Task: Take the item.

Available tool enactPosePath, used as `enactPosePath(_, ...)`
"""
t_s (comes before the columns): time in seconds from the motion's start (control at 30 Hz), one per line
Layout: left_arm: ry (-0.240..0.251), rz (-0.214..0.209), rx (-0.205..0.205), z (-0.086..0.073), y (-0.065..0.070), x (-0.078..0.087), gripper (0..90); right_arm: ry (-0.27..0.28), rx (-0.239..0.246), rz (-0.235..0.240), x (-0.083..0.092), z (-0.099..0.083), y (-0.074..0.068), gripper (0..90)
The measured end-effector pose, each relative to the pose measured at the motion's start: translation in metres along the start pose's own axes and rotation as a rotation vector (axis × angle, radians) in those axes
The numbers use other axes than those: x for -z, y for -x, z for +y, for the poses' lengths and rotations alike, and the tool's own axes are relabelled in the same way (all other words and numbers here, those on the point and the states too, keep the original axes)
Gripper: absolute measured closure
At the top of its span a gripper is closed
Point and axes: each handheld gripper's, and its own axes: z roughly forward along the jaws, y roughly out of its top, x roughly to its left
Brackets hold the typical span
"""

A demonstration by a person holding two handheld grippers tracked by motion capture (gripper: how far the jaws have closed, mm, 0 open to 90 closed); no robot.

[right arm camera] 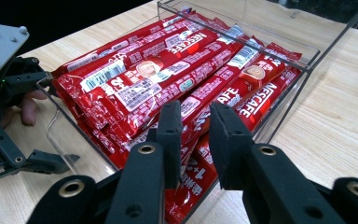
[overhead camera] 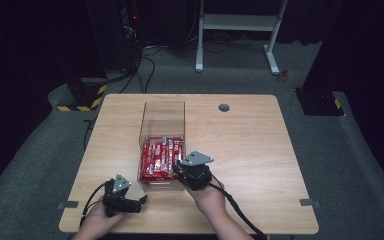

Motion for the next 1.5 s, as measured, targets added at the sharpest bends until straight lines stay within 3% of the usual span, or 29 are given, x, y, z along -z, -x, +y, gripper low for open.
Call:
enactPosePath(0.4,0.000,0.000,0.000,0.000,0.000,0.000,0.6,-0.005,-0.034,-0.011,-0.006,-0.004,-0.002,73.1)
enactPosePath(0.77,-0.001,-0.002,0.001,0.000,0.000,0.000,0.6,0.028,-0.071,0.000,-0.004,-0.007,-0.003,89.2)
enactPosePath(1.5,0.002,-0.003,0.003,0.000,-0.001,0.000,0.6,0.099,-0.087,0.027,0.019,-0.015,-0.009,89.9)
